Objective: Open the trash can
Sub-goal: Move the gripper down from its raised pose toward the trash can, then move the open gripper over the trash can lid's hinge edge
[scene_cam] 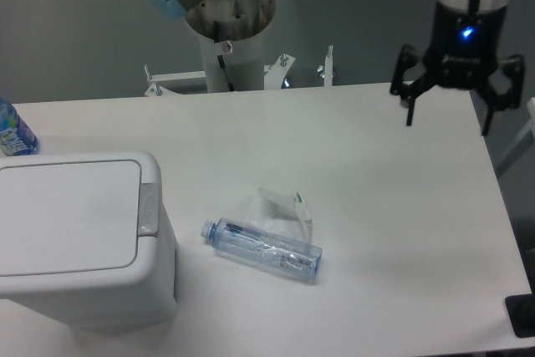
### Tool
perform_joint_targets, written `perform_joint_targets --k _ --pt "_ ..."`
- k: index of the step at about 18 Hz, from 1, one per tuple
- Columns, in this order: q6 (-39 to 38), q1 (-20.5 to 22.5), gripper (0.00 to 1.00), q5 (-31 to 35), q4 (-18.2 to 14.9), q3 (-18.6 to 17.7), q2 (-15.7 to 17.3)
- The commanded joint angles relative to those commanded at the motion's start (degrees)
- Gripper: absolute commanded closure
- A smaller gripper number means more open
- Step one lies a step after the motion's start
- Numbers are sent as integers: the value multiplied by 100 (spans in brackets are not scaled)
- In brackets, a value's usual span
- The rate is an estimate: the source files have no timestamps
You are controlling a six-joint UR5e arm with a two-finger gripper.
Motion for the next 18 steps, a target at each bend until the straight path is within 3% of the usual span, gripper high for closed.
perform_joint_targets --k 6,10,14,18 --pt "-1425 -624 0 -17 298 -9 -105" --pt "-2312 -871 0 -499 466 -9 -141" --pt "-2516 -924 0 -1264 466 -201 -132" --pt "-2621 -1090 0 -1476 458 -343 -123"
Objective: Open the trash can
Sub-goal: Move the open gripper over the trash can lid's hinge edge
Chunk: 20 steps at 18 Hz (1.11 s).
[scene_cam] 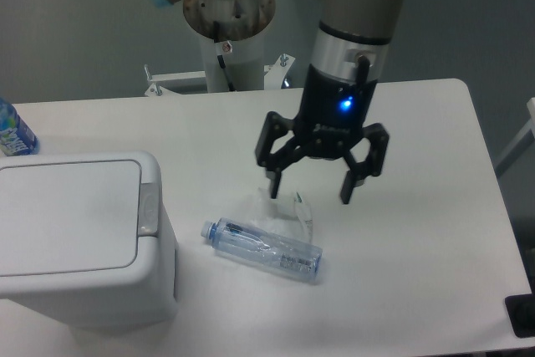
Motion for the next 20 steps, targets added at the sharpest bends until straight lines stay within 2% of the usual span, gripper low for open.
perform_joint_targets --k 6,10,20 --pt "-352 -167 0 -211 9 -131 -18" --pt "-352 -316 0 -203 17 -404 105" --pt "-378 -545 0 -194 17 -448 70"
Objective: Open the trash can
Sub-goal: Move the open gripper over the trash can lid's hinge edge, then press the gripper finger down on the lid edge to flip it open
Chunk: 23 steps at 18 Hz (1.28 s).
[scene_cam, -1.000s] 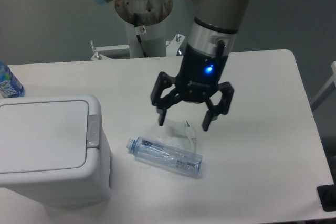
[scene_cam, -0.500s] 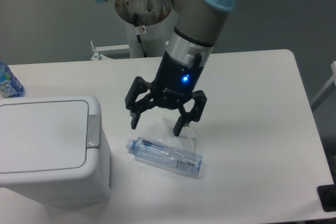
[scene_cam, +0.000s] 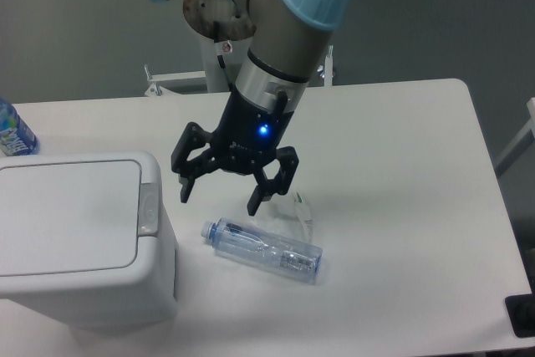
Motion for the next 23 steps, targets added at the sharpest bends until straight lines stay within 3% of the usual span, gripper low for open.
perform_joint_targets --k 23 --pt "26 -220 0 35 185 -123 -114"
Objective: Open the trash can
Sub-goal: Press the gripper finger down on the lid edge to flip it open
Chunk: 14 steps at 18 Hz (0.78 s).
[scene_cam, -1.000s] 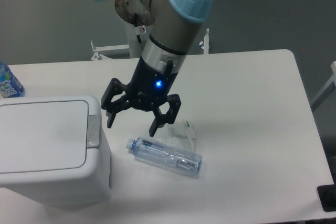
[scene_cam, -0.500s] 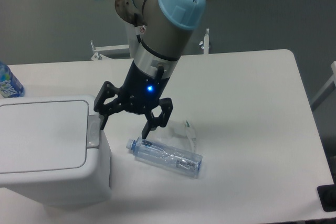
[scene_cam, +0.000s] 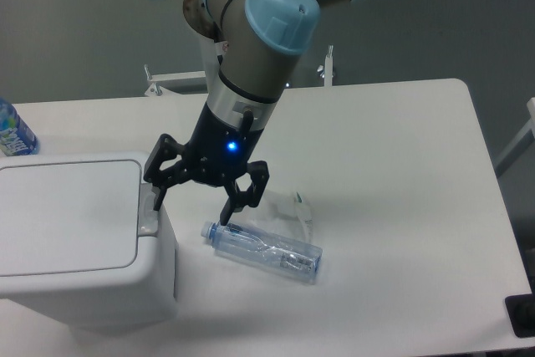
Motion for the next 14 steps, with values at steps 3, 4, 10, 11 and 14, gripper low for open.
perform_joint_targets --k 3,4,10,11,14 --pt "0 -44 0 0 0 0 -18" --pt "0 -44 0 0 0 0 -18" --pt "-9 -44 0 0 0 0 -18" --pt "-9 -44 0 0 9 -9 -18" --pt "0 -53 0 0 9 -26 -27"
